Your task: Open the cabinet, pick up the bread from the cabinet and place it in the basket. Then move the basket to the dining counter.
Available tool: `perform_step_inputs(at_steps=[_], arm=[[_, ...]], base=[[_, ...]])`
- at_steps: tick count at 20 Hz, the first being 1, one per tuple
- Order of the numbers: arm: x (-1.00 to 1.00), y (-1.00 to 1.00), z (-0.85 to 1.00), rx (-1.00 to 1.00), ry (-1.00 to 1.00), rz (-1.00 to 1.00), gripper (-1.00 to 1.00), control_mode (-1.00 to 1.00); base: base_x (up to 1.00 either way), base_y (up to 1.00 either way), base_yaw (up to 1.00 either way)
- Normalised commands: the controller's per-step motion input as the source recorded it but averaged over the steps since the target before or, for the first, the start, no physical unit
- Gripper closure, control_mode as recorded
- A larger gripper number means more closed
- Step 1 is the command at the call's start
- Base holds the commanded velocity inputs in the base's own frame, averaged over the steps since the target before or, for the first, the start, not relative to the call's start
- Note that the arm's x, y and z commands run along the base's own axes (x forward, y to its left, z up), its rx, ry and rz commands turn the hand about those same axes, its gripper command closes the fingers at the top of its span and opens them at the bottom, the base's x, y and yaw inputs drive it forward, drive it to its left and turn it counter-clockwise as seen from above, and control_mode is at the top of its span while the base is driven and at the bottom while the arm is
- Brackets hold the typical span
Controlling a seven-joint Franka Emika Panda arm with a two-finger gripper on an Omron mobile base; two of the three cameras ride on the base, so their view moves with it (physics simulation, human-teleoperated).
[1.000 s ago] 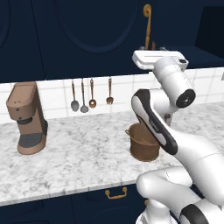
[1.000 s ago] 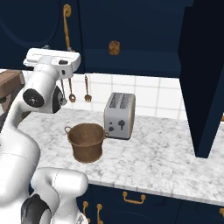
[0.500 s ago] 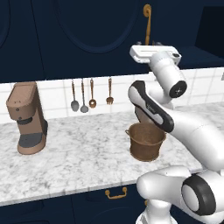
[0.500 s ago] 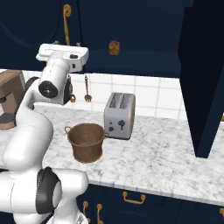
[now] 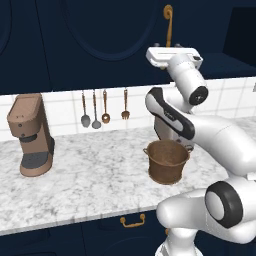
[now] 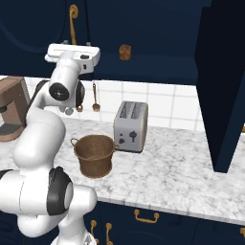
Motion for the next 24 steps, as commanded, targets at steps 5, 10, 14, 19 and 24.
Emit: perform_step_inputs(at_steps=[5,10,14,19,24], arm=[[0.03,0.00,0.00,0.00,0.00,0.00,1.00,-1.00],[0.00,0.00,0.00,0.00,0.00,0.00,1.00,-1.00],[-0.03,0.00,0.00,0.00,0.00,0.00,1.00,-1.00],[-0.62,0.30,0.00,0.00,0.04,0.02,1.00,-1.00],[-0.99,0.52,0.10,0.00,0.08,0.00,1.00,-1.00]], base=[[0.00,0.00,0.00],[0.00,0.00,0.00],[0.00,0.00,0.00],[0.00,0.00,0.00],[0.00,0.00,0.00]])
